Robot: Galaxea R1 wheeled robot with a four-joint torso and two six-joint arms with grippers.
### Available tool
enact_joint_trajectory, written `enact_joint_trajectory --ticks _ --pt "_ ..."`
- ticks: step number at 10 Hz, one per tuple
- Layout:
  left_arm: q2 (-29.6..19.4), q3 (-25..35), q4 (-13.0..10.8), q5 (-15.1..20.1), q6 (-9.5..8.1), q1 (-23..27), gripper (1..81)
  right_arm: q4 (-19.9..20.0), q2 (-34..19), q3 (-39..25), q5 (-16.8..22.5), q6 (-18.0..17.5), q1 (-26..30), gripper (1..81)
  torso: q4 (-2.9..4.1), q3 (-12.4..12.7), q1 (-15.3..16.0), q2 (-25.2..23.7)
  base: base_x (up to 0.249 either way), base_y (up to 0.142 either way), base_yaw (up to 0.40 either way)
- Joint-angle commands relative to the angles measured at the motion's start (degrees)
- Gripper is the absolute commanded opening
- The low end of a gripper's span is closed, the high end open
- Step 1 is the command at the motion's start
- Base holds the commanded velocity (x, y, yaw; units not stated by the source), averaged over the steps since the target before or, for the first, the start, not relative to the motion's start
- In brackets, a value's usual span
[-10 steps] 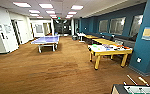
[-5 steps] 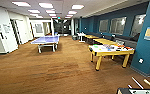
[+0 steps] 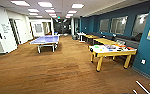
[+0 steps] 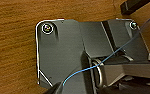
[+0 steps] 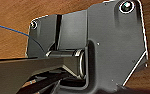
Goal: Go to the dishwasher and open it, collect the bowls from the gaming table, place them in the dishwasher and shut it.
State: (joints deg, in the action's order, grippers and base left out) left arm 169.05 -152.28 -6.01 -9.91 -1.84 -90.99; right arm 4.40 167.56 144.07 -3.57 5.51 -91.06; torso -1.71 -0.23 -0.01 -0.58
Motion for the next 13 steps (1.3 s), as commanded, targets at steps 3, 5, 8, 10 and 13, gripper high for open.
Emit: enact_joint_trajectory --ticks 3,5,8,10,13 --pt "-0.46 0.14 -0.05 2.44 -0.18 2.52 81.1 -0.36 -0.18 -0.38 2.87 0.11 3.03 81.1 0.0 0.0 0.01 -0.02 0.169 0.0 0.0" --pt "-0.46 0.14 -0.05 2.44 -0.18 2.52 81.1 -0.36 -0.18 -0.38 2.87 0.12 3.03 81.1 0.0 0.0 0.01 -0.02 0.194 0.0 0.0" --pt "-0.46 0.23 -0.05 2.44 -0.18 2.52 81.1 -0.36 -0.18 -0.29 2.87 0.11 3.03 81.1 0.0 0.02 0.01 -0.04 0.232 0.0 0.0" --pt "-0.37 0.23 -0.05 2.44 -0.18 2.52 81.1 -0.36 -0.18 -0.29 2.87 0.11 2.94 81.1 0.0 0.0 0.01 -0.02 0.25 0.0 0.0" --pt "-0.2 0.14 0.03 2.09 -0.18 2.52 81.1 0.08 -0.09 0.14 2.87 0.03 3.3 81.1 0.0 0.0 0.01 -0.02 0.254 0.0 0.0"
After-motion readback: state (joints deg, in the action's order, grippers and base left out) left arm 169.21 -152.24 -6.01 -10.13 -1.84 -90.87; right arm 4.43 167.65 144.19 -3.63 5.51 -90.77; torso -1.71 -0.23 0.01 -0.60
